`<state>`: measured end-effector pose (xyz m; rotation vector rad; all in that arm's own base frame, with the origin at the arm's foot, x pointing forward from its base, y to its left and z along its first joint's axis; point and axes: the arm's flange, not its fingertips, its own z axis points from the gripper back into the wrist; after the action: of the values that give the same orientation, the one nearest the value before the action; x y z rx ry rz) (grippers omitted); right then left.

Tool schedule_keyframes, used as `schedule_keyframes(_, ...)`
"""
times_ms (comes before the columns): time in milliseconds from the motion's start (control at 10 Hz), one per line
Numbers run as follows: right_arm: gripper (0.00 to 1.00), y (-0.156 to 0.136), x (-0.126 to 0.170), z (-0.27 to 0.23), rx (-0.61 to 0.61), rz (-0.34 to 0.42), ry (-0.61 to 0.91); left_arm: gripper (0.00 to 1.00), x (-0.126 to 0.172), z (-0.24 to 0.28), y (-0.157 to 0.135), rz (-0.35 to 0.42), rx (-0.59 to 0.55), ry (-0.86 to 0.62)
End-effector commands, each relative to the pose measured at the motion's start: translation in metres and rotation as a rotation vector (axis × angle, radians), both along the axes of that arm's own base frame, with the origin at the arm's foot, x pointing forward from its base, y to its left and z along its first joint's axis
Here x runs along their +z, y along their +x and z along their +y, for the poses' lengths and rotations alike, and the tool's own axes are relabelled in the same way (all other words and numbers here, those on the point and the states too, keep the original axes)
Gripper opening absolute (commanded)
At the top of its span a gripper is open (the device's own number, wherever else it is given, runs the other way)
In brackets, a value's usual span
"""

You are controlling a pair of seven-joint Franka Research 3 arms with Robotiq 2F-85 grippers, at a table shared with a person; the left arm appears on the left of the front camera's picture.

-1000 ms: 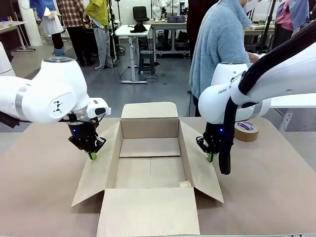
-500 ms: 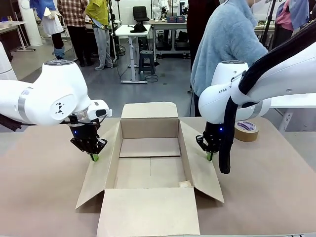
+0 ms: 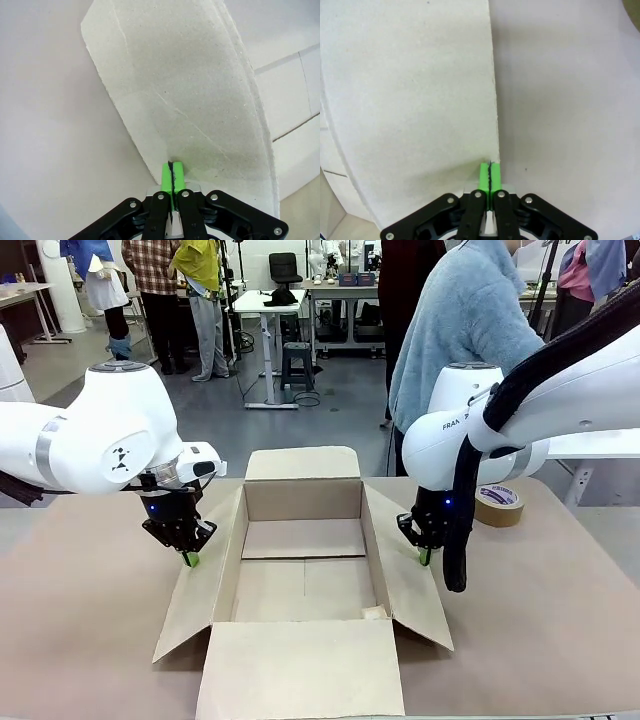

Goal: Wrap the clocks to prevent damage.
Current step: Open the side flaps of the Package Box, then once the human has placed the objects inside and stepped back, release both hands from the side flaps of the Package Box.

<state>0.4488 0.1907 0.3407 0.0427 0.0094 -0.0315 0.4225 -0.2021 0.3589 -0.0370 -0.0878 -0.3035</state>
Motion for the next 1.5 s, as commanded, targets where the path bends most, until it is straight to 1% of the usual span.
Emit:
schedule_keyframes(0, 0.01, -0.0008, -0.0005, 0.0006, 0.001, 0.005, -0.002, 0.00, -0.0004, 0.0000, -0.0008, 0.004, 0.007, 0.007)
schedule_keyframes(1400, 0.01, -0.0008, -0.0005, 0.0006, 0.001, 0.005, -0.002, 0.00, -0.0004, 0.0000, -0.0008, 0.004, 0.007, 0.007)
